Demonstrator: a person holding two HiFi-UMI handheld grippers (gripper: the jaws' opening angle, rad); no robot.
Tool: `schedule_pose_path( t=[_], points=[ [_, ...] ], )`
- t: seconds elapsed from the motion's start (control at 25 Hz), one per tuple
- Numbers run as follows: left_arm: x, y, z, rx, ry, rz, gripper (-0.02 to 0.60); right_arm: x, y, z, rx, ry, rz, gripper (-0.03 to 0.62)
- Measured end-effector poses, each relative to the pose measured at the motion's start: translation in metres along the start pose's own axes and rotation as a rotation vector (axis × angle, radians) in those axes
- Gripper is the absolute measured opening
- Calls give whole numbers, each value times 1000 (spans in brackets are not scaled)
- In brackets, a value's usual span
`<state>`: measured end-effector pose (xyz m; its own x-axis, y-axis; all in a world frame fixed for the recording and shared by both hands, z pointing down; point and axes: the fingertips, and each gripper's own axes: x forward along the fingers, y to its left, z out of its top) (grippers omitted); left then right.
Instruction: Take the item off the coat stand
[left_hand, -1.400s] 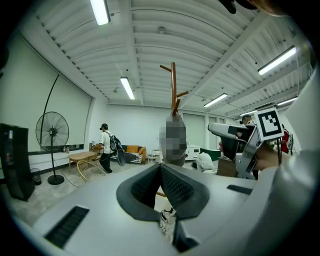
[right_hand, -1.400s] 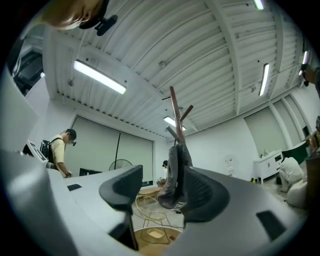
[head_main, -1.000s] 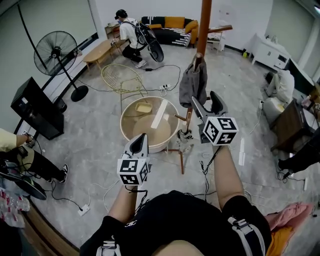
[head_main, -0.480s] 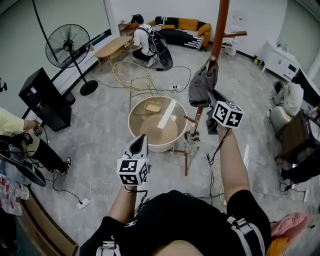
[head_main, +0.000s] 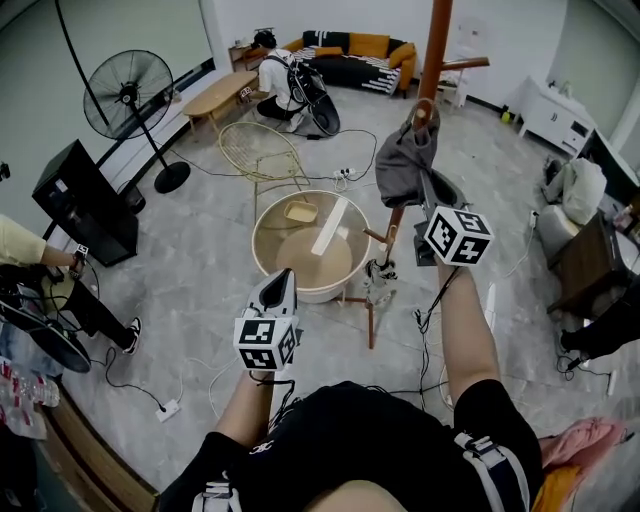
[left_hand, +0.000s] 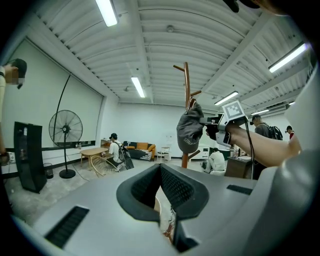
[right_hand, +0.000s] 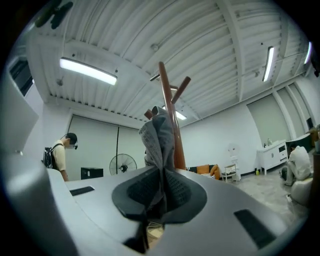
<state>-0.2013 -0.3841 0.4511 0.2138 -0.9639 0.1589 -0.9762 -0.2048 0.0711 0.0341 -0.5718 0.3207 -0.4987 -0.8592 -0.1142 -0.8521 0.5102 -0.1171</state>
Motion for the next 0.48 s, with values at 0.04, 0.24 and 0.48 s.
schedule_pose_path(
  t=[0.04,0.24,0.48],
  points=[
    [1,0,-1,0,0,-4,15,-3,3,9,-4,-26,2,35],
    [5,-1,-3,-2,8,-19,15,-26,26,48,-49,-125,36,35],
    [13,-4,-6,-6,20,-48,15,-60,50,39,-28,-136,85,35]
  ],
)
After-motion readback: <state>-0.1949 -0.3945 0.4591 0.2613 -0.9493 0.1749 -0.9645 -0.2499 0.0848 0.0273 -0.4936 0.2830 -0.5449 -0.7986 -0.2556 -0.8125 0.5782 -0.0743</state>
